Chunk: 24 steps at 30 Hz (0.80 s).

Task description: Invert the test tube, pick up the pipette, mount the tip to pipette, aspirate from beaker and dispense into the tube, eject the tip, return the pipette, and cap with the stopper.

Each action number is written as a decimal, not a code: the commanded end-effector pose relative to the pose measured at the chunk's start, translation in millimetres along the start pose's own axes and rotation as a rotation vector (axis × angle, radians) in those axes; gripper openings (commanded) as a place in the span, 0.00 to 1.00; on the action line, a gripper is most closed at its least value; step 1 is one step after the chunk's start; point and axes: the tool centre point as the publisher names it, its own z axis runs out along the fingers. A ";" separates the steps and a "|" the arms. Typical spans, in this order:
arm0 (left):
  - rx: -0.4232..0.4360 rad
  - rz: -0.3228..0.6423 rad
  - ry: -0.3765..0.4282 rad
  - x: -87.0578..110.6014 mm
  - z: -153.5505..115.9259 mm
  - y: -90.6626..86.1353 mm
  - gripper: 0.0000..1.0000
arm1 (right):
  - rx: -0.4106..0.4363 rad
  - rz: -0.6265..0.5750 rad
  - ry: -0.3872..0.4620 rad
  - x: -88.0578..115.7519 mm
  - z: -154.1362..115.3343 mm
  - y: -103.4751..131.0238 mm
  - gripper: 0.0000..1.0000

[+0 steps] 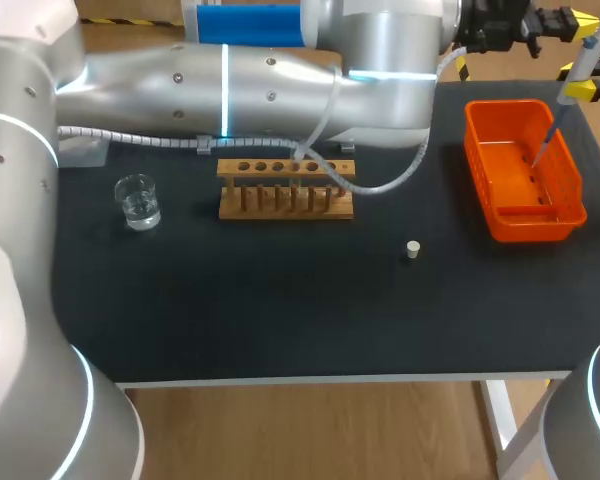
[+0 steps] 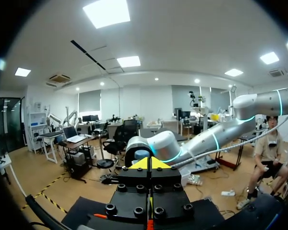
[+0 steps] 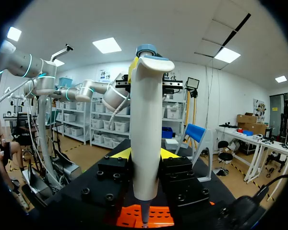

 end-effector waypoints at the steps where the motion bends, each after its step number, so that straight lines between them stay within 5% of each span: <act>1: 0.003 -0.001 0.004 -4.2 5.4 2.5 0.00 | 0.001 -0.001 0.006 -1.8 -1.9 -0.5 0.00; 24: -0.012 -0.023 -0.003 -8.7 7.7 14.0 0.00 | 0.001 -0.001 0.006 -1.8 -1.9 -0.5 0.00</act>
